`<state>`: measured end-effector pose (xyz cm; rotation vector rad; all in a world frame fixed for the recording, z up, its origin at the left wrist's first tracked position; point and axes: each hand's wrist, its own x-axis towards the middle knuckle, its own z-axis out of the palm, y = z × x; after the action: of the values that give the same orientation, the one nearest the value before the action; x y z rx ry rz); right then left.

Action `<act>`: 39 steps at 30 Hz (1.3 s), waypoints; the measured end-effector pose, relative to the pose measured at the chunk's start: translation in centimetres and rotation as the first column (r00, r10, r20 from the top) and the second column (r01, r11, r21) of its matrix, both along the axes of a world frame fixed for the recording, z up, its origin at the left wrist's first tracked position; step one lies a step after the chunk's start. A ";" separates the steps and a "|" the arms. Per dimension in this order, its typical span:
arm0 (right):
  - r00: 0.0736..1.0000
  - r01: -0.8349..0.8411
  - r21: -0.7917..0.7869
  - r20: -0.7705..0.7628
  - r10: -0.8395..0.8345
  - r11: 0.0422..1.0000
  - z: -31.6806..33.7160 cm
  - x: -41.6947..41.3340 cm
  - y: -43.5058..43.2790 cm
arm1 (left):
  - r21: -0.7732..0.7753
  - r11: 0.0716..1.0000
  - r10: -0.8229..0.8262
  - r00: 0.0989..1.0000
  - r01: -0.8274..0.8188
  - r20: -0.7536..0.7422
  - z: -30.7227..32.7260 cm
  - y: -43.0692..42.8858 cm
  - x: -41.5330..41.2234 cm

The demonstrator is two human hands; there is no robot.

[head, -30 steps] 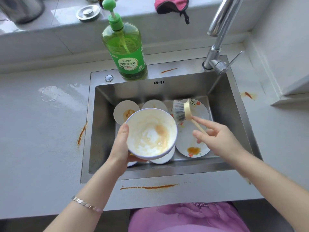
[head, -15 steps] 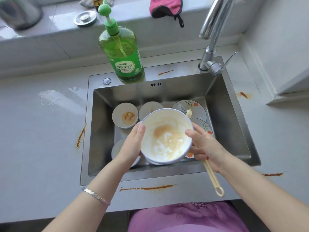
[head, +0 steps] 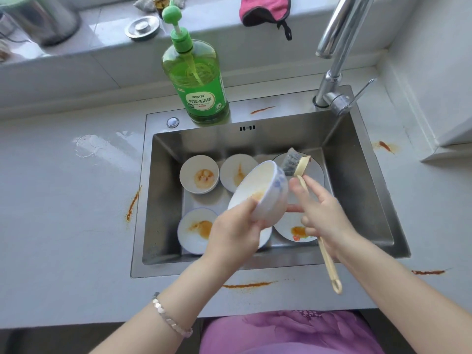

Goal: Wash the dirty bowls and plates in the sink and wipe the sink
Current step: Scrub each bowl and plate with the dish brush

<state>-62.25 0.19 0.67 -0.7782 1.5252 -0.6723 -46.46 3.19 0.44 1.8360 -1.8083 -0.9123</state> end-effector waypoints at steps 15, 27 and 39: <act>0.647 -0.665 -0.311 -0.695 0.315 0.679 2.8 -1.2 1.0 | 0.304 0.949 0.197 0.903 -0.079 -0.381 2.9 -1.7 4.3; 0.695 -0.678 -0.309 -0.564 0.446 0.667 3.6 -1.0 1.9 | 0.248 0.967 0.160 0.882 -0.050 -0.444 3.3 -2.0 5.7; 0.802 -0.544 -0.232 -0.428 0.417 0.807 2.5 -2.1 -2.8 | 0.244 0.970 0.124 0.825 0.017 -0.551 3.4 -2.8 5.9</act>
<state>-64.36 -2.59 3.15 -1.5790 1.4453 -0.4161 -40.58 0.43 3.86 1.5027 -1.3098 -1.5171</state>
